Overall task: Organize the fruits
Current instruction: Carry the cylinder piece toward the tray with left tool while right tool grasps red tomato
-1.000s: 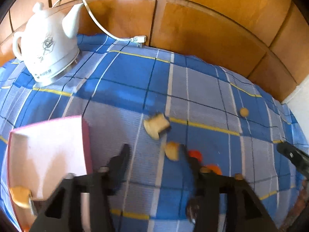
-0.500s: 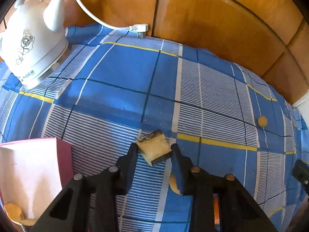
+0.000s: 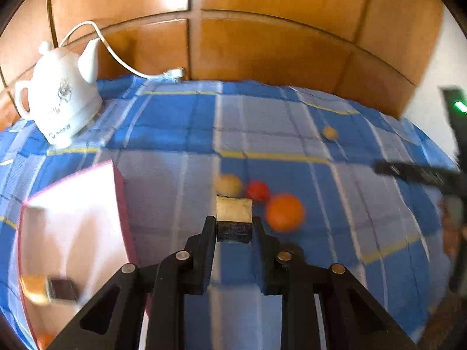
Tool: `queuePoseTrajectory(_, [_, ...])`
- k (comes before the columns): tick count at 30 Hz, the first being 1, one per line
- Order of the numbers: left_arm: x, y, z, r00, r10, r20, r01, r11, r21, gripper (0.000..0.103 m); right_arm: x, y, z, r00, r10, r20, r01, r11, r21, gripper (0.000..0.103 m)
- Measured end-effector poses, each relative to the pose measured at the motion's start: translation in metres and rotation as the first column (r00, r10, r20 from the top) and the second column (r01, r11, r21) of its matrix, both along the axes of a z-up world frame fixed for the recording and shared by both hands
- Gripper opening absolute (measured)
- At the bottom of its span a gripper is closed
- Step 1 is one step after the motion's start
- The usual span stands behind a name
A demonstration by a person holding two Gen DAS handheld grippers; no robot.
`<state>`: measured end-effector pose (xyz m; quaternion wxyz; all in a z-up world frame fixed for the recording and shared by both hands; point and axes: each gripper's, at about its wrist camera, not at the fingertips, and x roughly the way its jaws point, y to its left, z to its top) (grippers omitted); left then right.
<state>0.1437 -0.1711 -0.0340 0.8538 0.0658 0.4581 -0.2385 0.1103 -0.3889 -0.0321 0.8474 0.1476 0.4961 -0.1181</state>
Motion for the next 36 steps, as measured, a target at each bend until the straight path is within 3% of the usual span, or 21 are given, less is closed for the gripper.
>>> queuePoseTrajectory(4, [-0.045, -0.003, -0.008, 0.999, -0.041, 0.012, 0.04, 0.999, 0.01, 0.023, 0.0, 0.001, -0.003, 1.0, 0.009, -0.001, -0.009, 1.0, 0.018, 0.056])
queuePoseTrajectory(11, [-0.089, -0.01, -0.042, 0.997, -0.075, 0.036, 0.073, 0.996, 0.046, 0.024, 0.001, 0.01, -0.003, 0.998, 0.052, 0.022, -0.053, 0.997, 0.056, 0.056])
queuePoseTrajectory(14, [-0.094, -0.012, -0.043, 0.994, -0.079, 0.071, 0.075, 0.995, 0.061, 0.024, 0.001, 0.012, -0.003, 0.997, 0.064, 0.036, -0.066, 0.995, 0.072, 0.056])
queuePoseTrajectory(22, [-0.091, -0.008, -0.045, 0.996, -0.068, 0.055, 0.066, 0.997, 0.03, 0.024, 0.002, 0.028, -0.003, 0.986, 0.152, 0.074, -0.16, 0.981, 0.112, 0.055])
queuePoseTrajectory(32, [-0.087, -0.002, -0.05, 0.998, -0.054, 0.022, 0.055, 0.998, -0.024, 0.024, 0.009, 0.082, -0.015, 0.935, 0.348, 0.07, -0.355, 0.918, 0.176, 0.059])
queuePoseTrajectory(36, [-0.087, 0.0, -0.05, 0.998, -0.059, 0.018, 0.059, 0.998, -0.037, 0.024, 0.019, 0.102, -0.015, 0.926, 0.377, 0.039, -0.378, 0.914, 0.144, 0.061])
